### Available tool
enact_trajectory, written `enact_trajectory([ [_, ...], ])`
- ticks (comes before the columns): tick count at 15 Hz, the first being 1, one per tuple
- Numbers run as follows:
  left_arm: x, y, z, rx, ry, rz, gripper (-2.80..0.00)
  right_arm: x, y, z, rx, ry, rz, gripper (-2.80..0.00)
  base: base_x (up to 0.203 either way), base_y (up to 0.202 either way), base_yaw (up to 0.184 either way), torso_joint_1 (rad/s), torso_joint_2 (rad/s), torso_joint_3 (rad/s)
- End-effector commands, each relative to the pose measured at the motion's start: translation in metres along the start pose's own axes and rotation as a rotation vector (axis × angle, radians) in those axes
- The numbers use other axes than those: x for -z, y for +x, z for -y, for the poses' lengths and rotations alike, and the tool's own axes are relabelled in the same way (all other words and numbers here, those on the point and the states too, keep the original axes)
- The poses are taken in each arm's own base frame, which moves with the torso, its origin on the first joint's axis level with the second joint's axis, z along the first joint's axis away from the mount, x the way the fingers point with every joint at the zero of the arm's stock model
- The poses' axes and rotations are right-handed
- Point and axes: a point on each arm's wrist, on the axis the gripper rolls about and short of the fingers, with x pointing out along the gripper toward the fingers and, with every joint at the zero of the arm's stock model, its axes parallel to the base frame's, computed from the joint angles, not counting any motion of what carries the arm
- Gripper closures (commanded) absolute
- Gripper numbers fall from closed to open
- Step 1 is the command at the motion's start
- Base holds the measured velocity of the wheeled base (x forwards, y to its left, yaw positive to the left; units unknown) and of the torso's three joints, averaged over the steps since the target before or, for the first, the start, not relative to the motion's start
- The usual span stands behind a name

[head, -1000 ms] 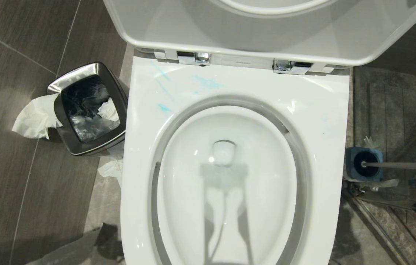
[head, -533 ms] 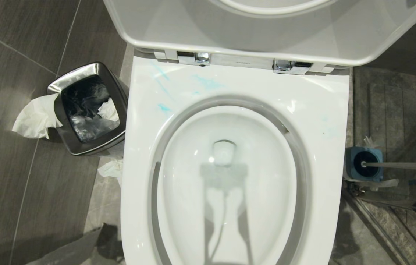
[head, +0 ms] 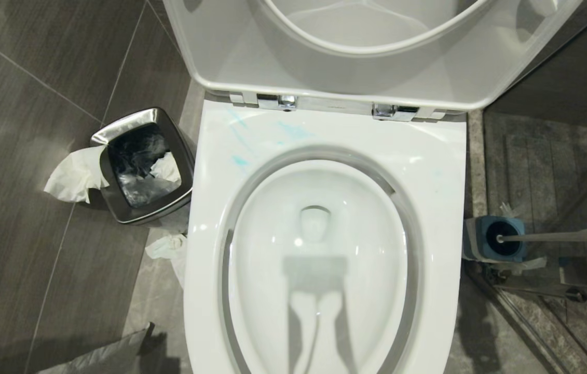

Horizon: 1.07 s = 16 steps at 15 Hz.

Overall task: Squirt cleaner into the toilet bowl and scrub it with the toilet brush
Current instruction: Pour in the cleaning agent

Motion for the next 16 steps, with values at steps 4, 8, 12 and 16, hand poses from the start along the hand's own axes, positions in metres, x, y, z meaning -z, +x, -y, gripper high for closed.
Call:
enact_trajectory([
  [4, 0.0, 0.0, 0.0, 0.0, 0.0, -0.002, 0.0, 0.005, 0.009, -0.001, -0.007, -0.003, -0.03, 0.0, 0.0, 0.0, 0.0, -0.003, 0.0, 0.202],
  [8, 0.0, 0.0, 0.0, 0.0, -0.002, -0.003, 0.0, 0.009, 0.011, -0.002, -0.019, -0.009, -0.047, 0.0, 0.0, 0.0, 0.0, -0.001, 0.0, 0.203],
  [12, 0.001, 0.0, 0.0, 0.002, -0.003, -0.004, 0.0, 0.019, 0.01, -0.005, -0.033, -0.012, -0.081, 0.0, 0.0, 0.0, 0.0, 0.001, 0.0, 0.205],
  [16, 0.001, 0.0, 0.0, 0.0, -0.005, -0.004, 0.0, 0.02, 0.01, -0.006, -0.063, -0.011, -0.081, 0.0, 0.0, 0.0, 0.0, 0.001, 0.0, 0.205],
])
